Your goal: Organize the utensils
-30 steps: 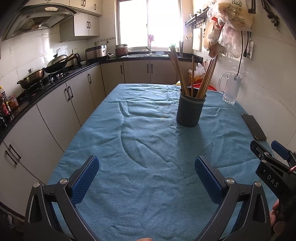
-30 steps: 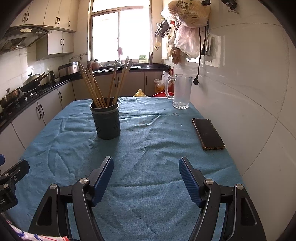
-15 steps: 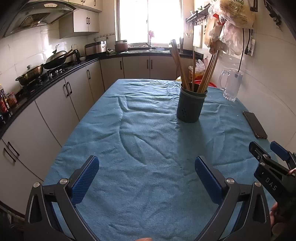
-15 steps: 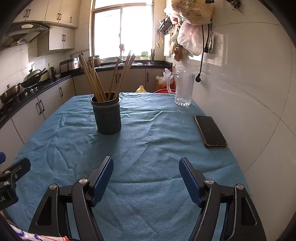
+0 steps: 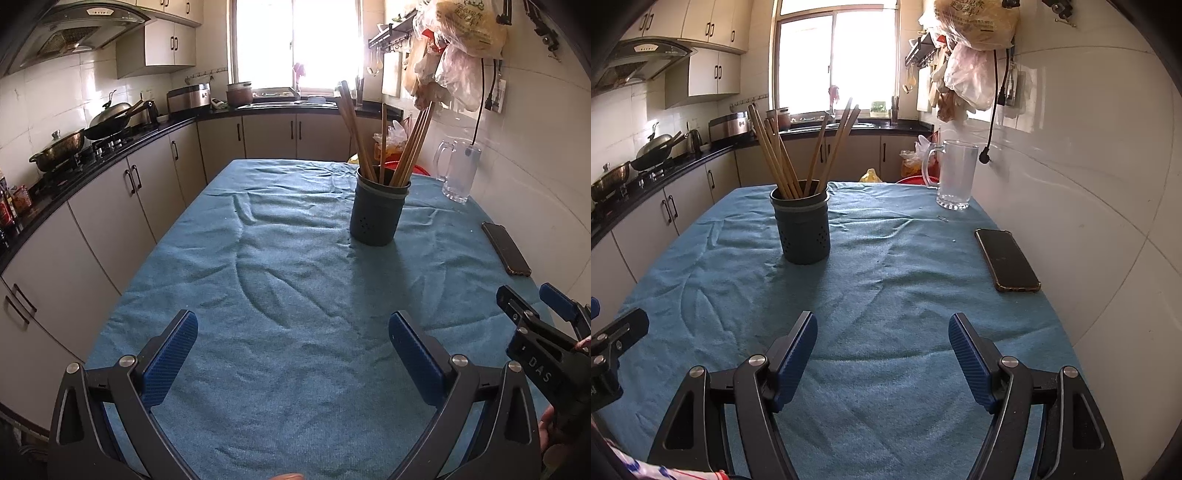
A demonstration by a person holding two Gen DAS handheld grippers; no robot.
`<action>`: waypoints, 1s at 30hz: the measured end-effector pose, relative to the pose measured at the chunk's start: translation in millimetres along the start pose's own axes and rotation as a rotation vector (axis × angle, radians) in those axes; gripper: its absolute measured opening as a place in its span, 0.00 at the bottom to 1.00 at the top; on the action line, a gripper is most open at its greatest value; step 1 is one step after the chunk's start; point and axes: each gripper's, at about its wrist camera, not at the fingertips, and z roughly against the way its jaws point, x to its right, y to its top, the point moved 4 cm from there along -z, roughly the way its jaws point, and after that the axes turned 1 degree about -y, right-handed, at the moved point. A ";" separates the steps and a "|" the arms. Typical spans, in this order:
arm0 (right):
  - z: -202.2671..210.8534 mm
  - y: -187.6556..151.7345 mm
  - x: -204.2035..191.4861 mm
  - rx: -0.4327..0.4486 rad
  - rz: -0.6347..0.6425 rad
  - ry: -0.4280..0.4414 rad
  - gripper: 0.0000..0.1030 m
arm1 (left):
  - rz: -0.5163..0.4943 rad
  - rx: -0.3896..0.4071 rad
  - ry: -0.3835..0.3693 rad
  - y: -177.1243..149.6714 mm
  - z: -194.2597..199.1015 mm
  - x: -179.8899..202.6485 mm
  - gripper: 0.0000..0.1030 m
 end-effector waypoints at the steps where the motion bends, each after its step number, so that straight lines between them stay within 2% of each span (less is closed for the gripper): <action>1: 0.9 -0.5 0.6 0.004 0.002 -0.003 0.76 | -0.004 -0.004 0.000 -0.5 -1.2 0.2 1.00; 10: -4.3 -3.9 -4.9 -0.019 -0.002 0.045 0.77 | 0.000 -0.011 0.023 -1.6 -2.6 2.7 1.00; 22: -10.5 -6.0 -6.7 -0.048 0.017 0.031 0.78 | -0.007 -0.041 0.025 -5.8 -12.1 6.9 1.00; 30: -17.4 -6.7 -16.7 -0.082 0.048 0.052 0.77 | -0.017 -0.052 0.019 -6.7 -16.3 12.4 1.00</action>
